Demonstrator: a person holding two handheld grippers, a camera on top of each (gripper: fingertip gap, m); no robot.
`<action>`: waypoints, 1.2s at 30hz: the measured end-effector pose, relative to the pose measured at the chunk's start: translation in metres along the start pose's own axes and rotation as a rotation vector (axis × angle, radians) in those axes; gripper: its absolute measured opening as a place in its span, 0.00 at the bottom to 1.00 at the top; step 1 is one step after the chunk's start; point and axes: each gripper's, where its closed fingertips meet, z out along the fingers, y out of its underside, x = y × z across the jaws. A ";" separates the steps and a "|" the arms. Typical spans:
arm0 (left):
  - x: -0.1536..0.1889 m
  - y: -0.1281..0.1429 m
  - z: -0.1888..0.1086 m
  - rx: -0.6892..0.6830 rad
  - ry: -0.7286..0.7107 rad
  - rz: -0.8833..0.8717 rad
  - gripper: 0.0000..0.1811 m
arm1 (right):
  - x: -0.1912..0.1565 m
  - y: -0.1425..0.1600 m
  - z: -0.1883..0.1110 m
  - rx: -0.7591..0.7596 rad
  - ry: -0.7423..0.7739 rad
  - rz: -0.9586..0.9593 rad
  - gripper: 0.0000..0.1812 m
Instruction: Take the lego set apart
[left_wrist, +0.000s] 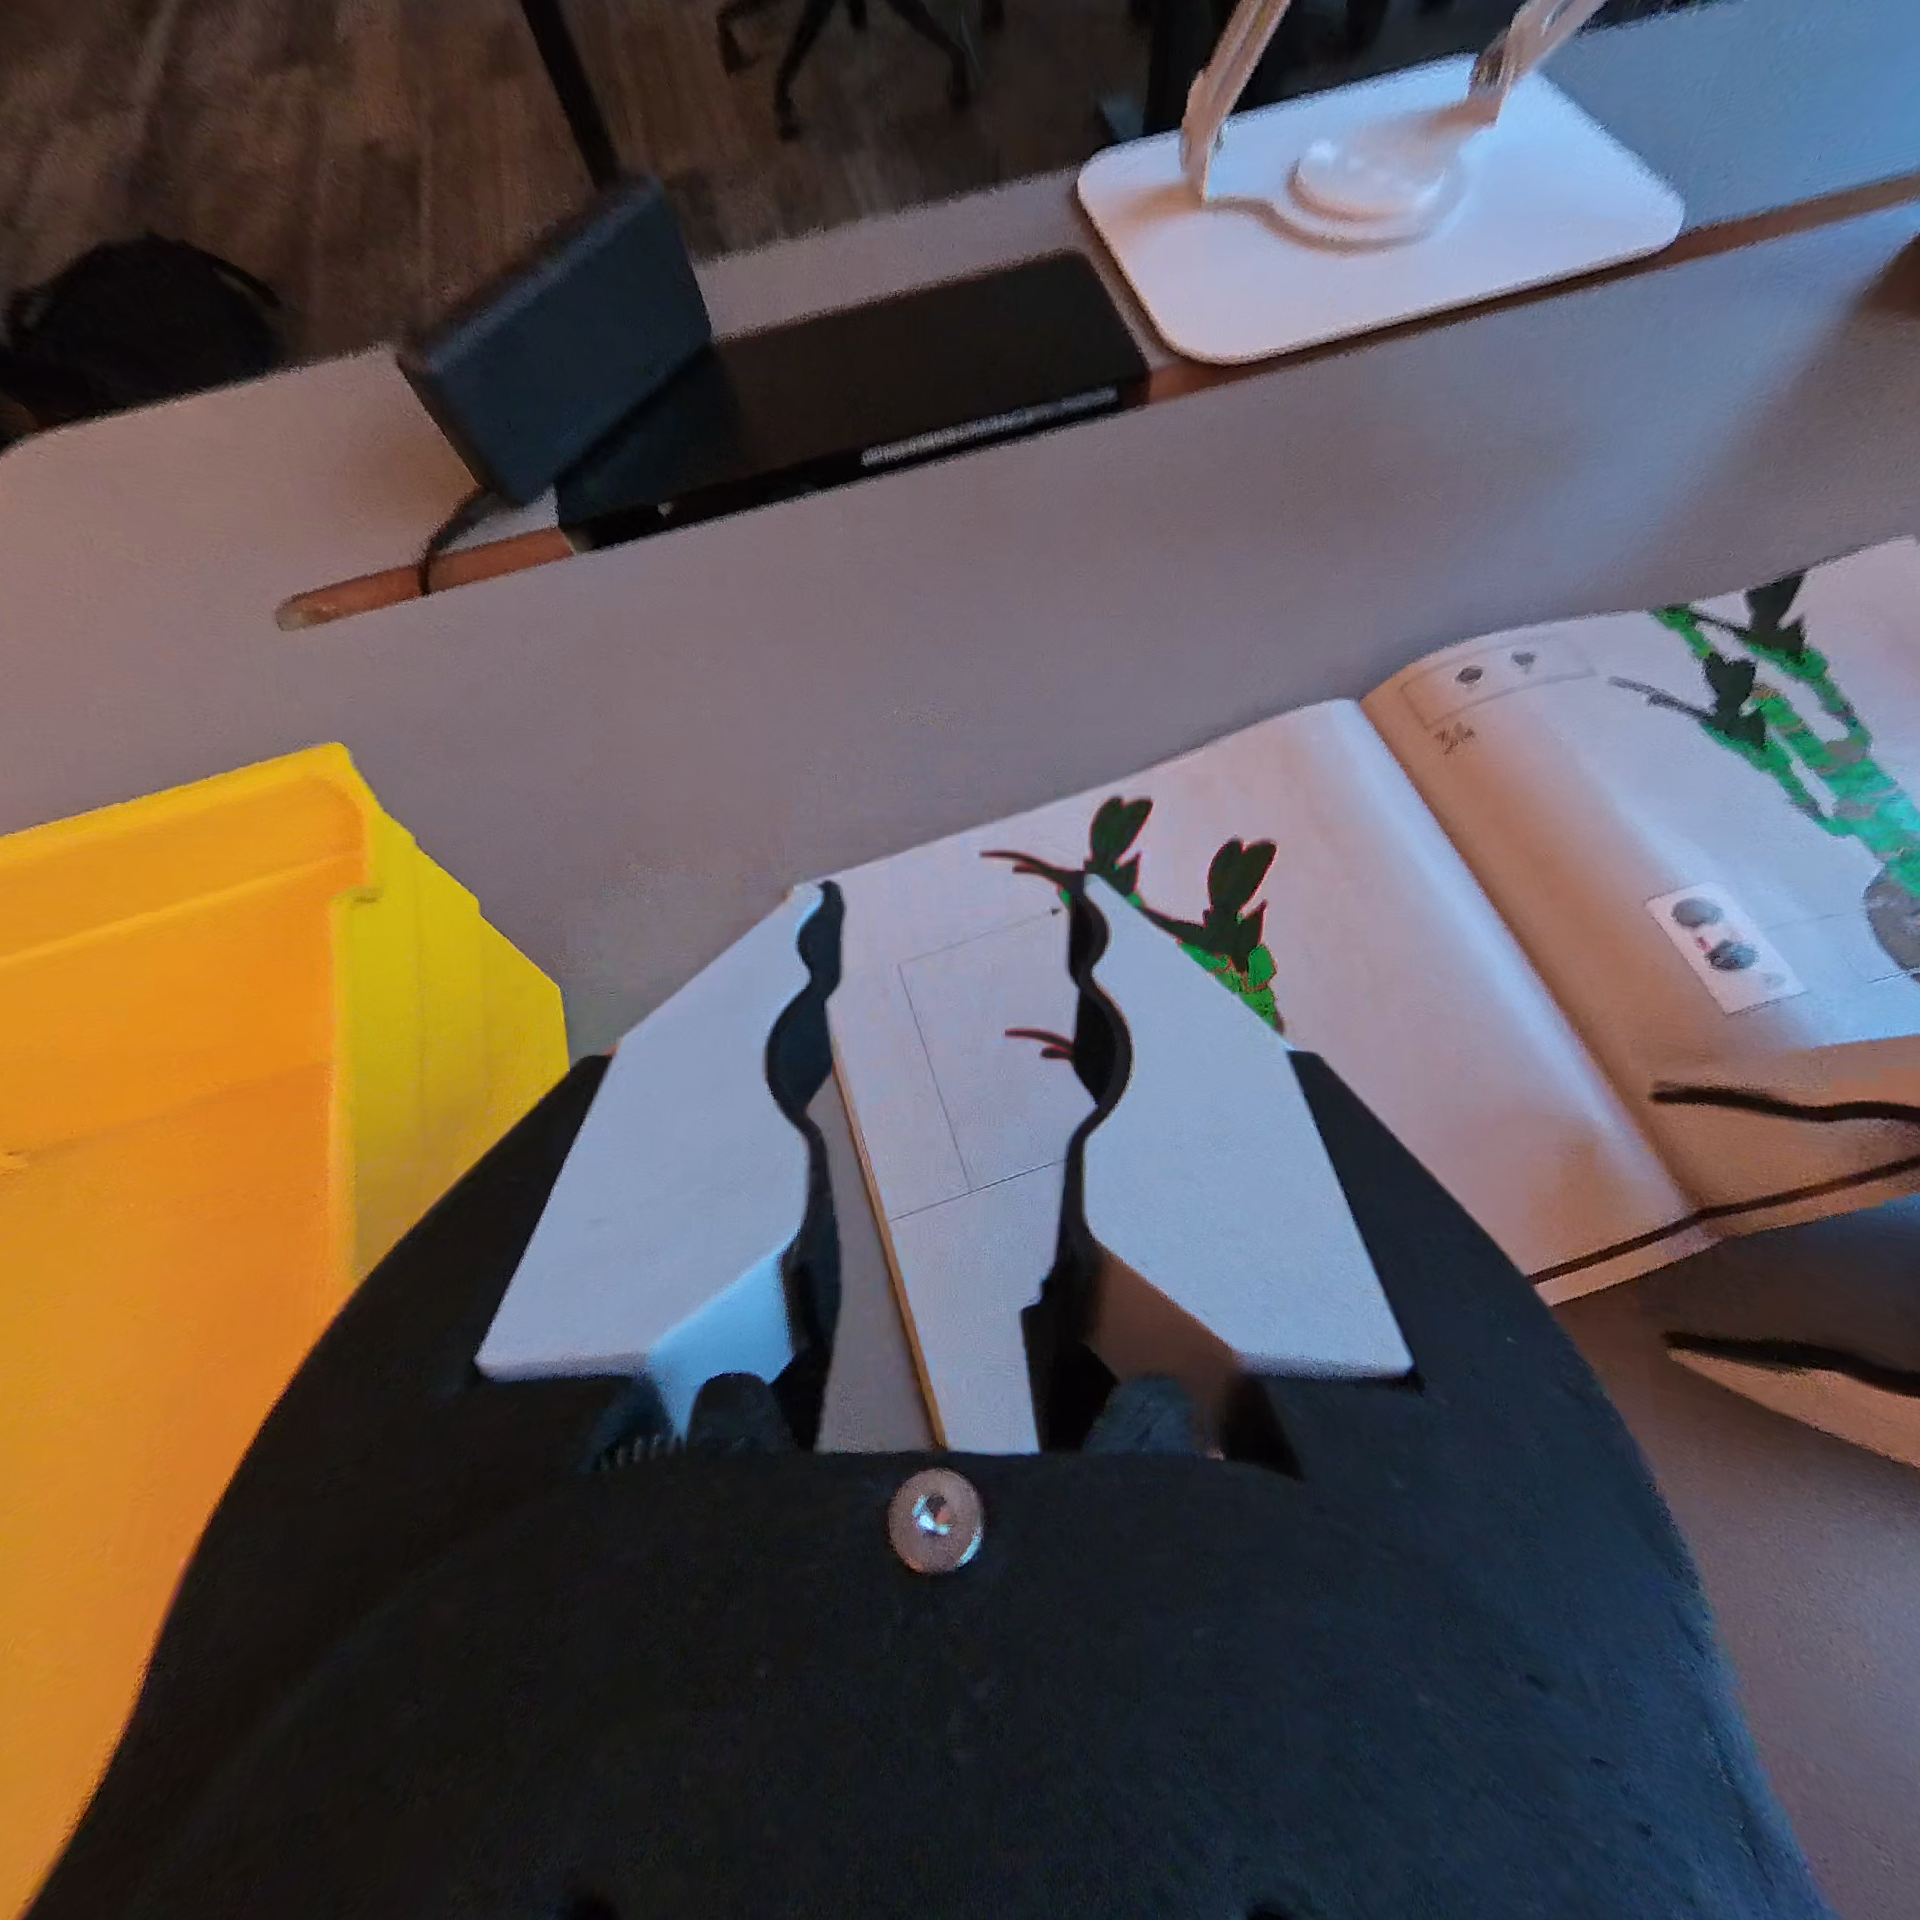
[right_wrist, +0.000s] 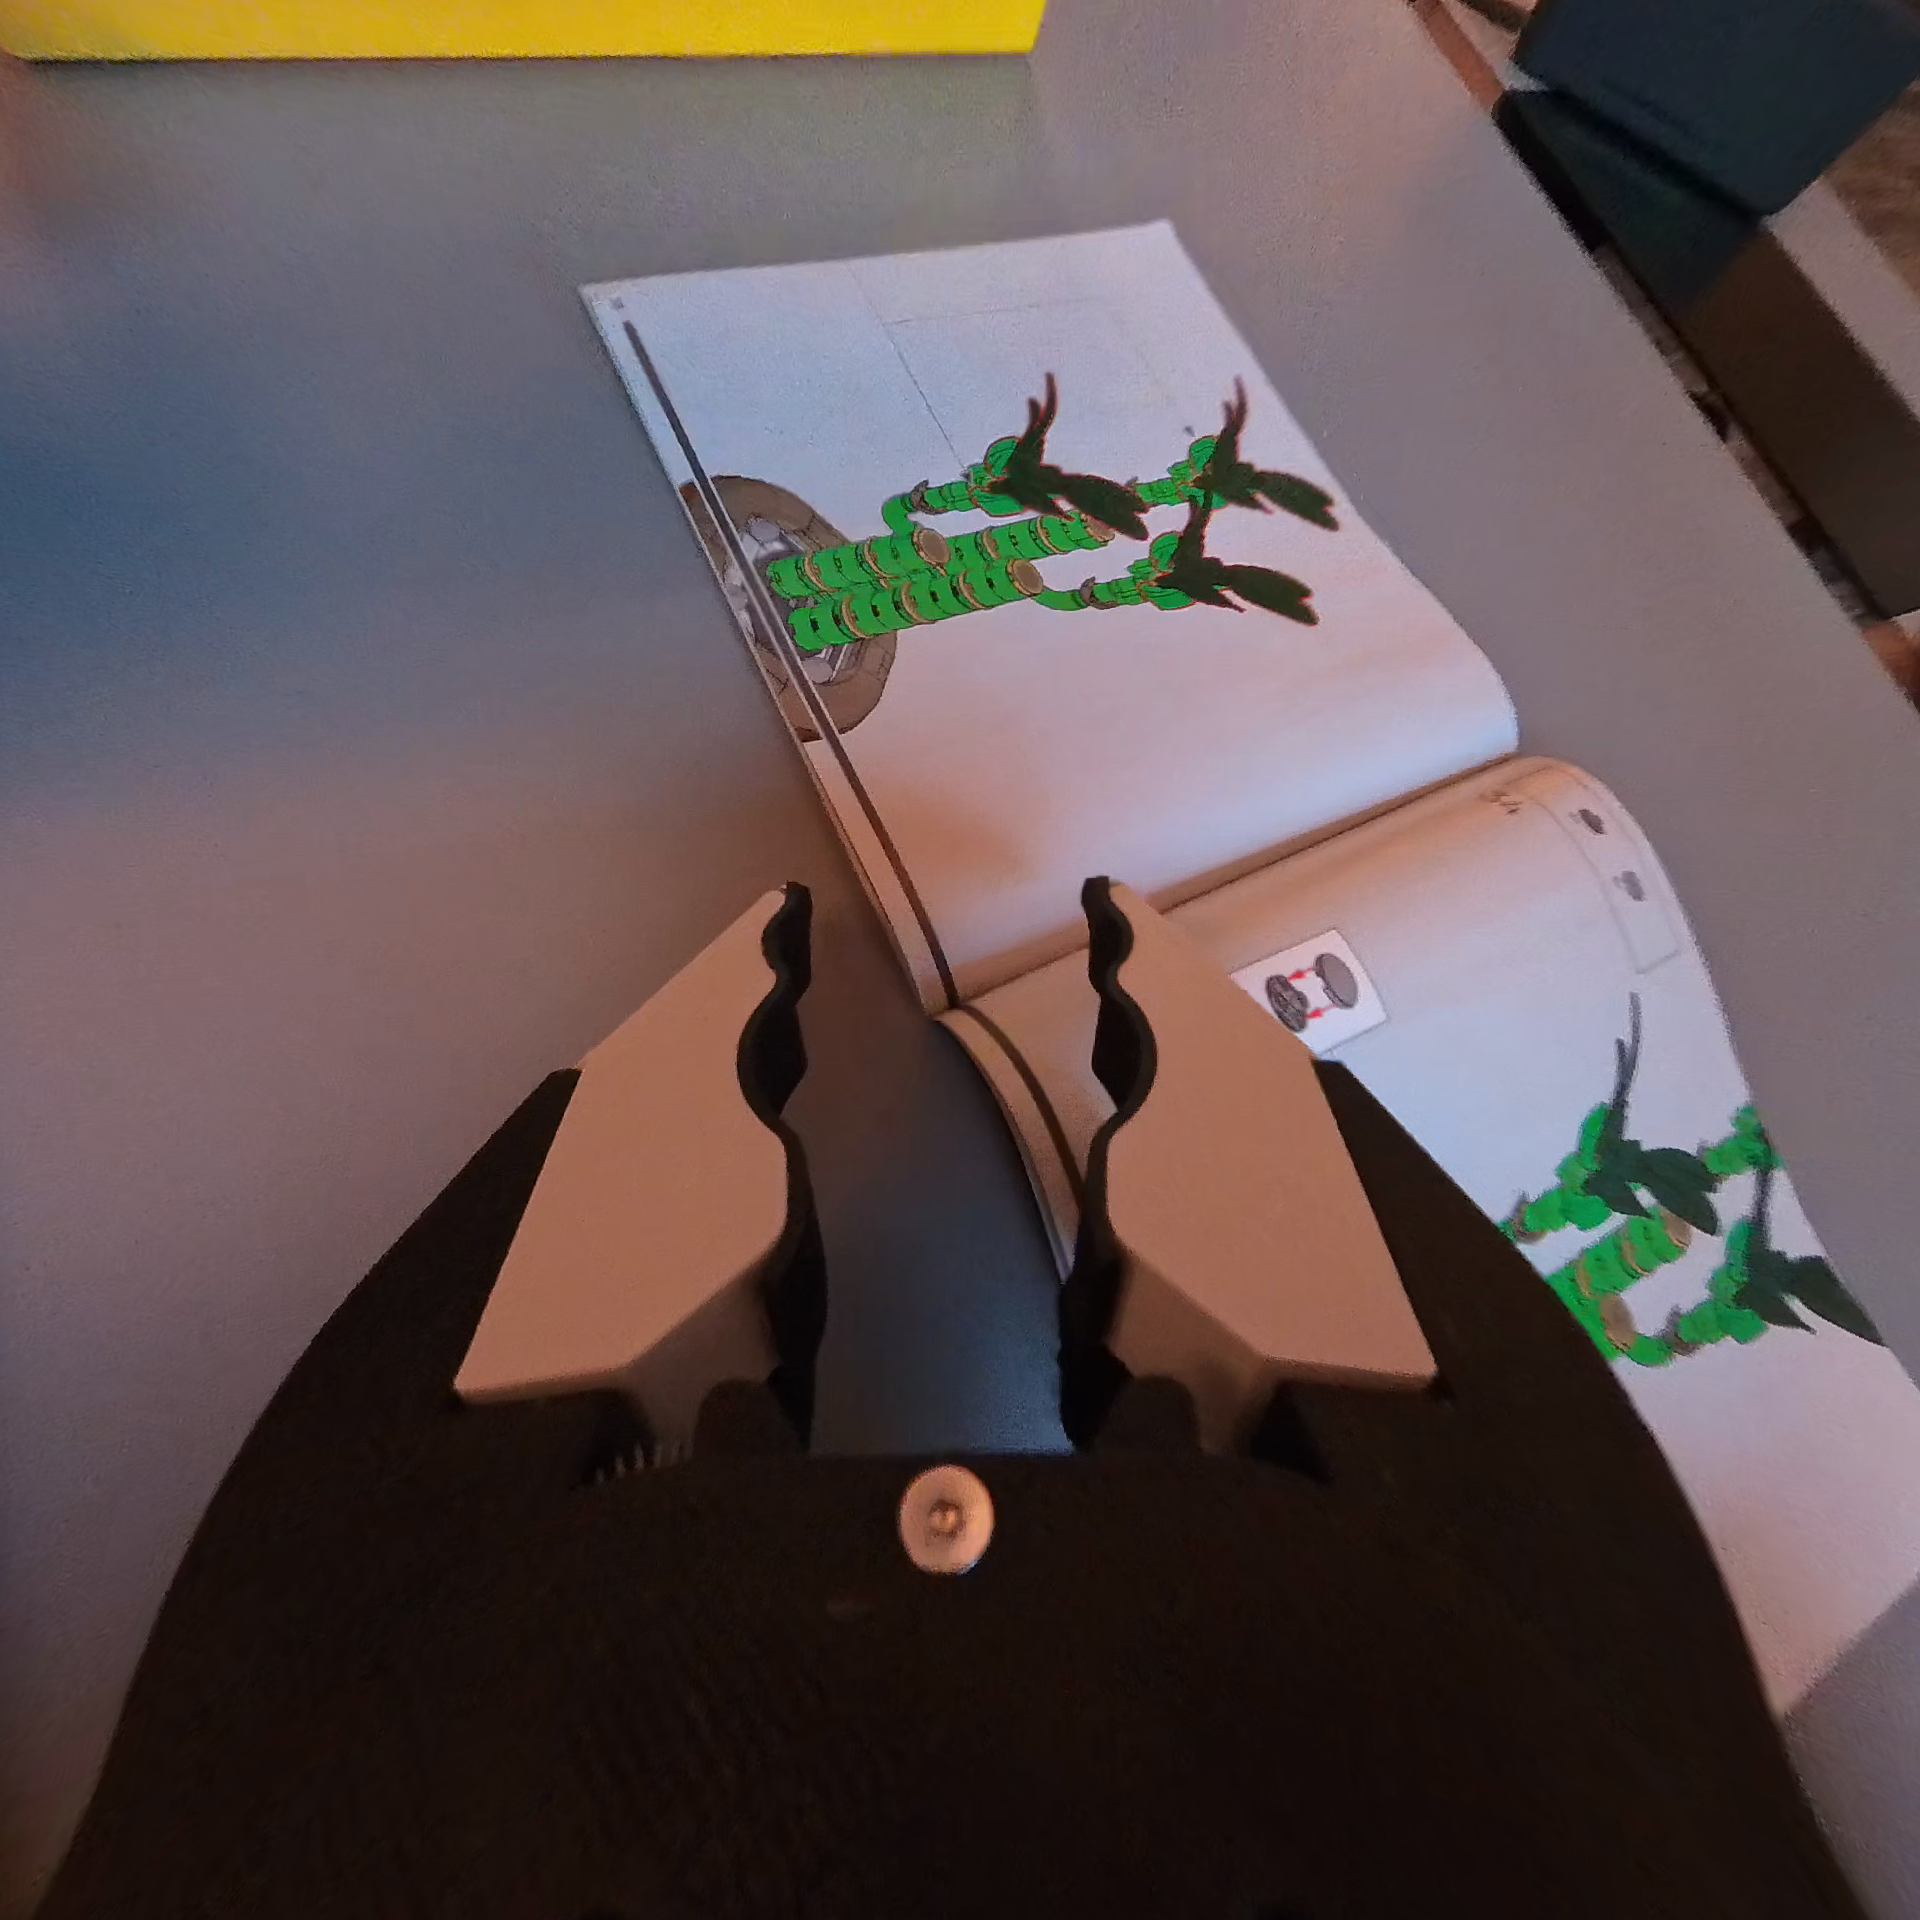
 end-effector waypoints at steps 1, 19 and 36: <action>0.000 -0.004 -0.005 0.023 -0.011 -0.003 0.28 | 0.000 0.001 0.003 -0.013 -0.014 0.009 0.30; 0.067 0.020 -0.003 -0.054 0.526 -0.301 0.17 | 0.044 -0.002 0.029 -0.029 -0.016 0.139 0.26; 0.070 0.083 0.025 -0.333 0.255 0.154 0.39 | 0.081 0.083 -0.201 0.258 0.441 -0.099 0.25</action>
